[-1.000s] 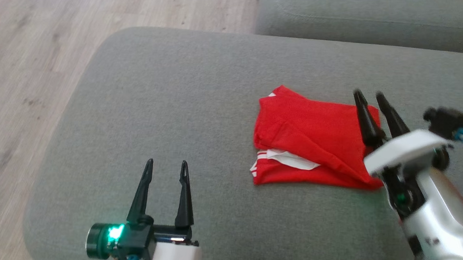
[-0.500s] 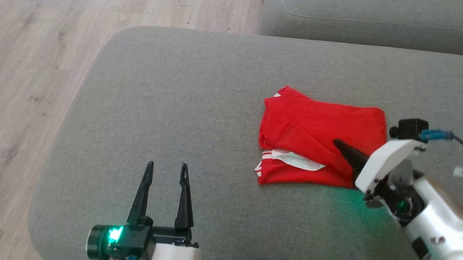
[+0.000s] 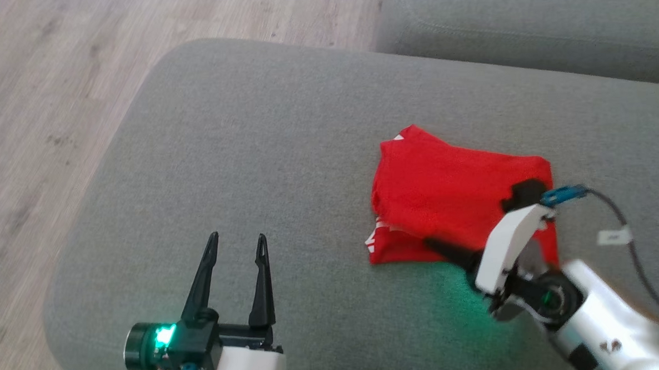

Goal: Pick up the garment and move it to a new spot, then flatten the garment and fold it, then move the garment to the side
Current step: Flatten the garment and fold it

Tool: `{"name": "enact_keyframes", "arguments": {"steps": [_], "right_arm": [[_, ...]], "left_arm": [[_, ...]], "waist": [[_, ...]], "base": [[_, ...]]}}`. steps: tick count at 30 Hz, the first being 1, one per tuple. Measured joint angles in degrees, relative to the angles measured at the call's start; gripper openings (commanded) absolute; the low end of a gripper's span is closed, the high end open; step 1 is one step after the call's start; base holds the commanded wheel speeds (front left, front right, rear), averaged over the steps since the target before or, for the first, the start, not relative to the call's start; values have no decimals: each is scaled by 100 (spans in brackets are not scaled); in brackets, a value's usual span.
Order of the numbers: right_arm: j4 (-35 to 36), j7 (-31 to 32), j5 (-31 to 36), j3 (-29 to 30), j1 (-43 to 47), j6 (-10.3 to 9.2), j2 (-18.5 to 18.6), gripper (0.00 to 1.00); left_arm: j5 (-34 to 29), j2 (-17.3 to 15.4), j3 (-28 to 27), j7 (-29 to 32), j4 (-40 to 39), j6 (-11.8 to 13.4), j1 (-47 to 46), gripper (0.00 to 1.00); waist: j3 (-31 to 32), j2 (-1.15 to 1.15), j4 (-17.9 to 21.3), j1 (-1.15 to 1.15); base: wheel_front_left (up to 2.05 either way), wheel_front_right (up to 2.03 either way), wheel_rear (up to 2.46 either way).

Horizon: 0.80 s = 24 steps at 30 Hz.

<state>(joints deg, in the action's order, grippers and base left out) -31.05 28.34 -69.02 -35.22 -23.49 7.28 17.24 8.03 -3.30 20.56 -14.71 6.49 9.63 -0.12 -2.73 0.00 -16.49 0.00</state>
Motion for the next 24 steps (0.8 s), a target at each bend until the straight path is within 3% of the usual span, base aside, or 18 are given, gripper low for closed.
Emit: {"name": "enact_keyframes", "arguments": {"steps": [3,5,6,7,8,9,13,17,20,24], "right_arm": [[619,142,-442,-159,268,0,40,0],[928,-123,-501,-153,420,0,147,0],[1026,-336,-498,-132,458,0,231,12],[1112,-598,-452,-96,481,0,312,49],[1279,-1283,-240,43,520,0,415,100],[1279,-1283,-240,43,520,0,415,100],[1234,-2663,725,-8,564,0,614,100],[576,-3946,1508,-18,855,0,568,100],[22,-4225,2221,176,1135,0,423,100],[182,-4251,3605,1271,1525,0,-1,100]], "left_arm": [[-1,0,-10,0,14,-2,15,100],[-1,2,-11,0,52,-7,25,100],[-1,2,-20,0,56,-7,41,100],[-2,2,-25,0,63,-8,57,100],[-2,1,-48,0,70,-10,99,100],[-2,1,-48,0,70,-10,99,100],[2,3,-163,0,132,-57,233,100],[34,-5,-304,1,327,-47,437,100],[62,-13,-415,1,449,-41,559,100],[158,-23,-563,1,559,-64,639,100]], "waist": [[89,0,83,0],[165,0,132,0],[212,0,155,0],[257,0,178,0],[330,0,241,-1],[330,0,241,-1],[450,0,403,0],[600,0,627,-1],[727,0,799,-1],[886,0,1029,-1]], "base": [[0,0,0],[0,0,0],[0,0,0],[0,0,0],[0,0,0],[0,0,0],[0,0,0],[0,0,0],[0,0,0],[0,0,0]]}}
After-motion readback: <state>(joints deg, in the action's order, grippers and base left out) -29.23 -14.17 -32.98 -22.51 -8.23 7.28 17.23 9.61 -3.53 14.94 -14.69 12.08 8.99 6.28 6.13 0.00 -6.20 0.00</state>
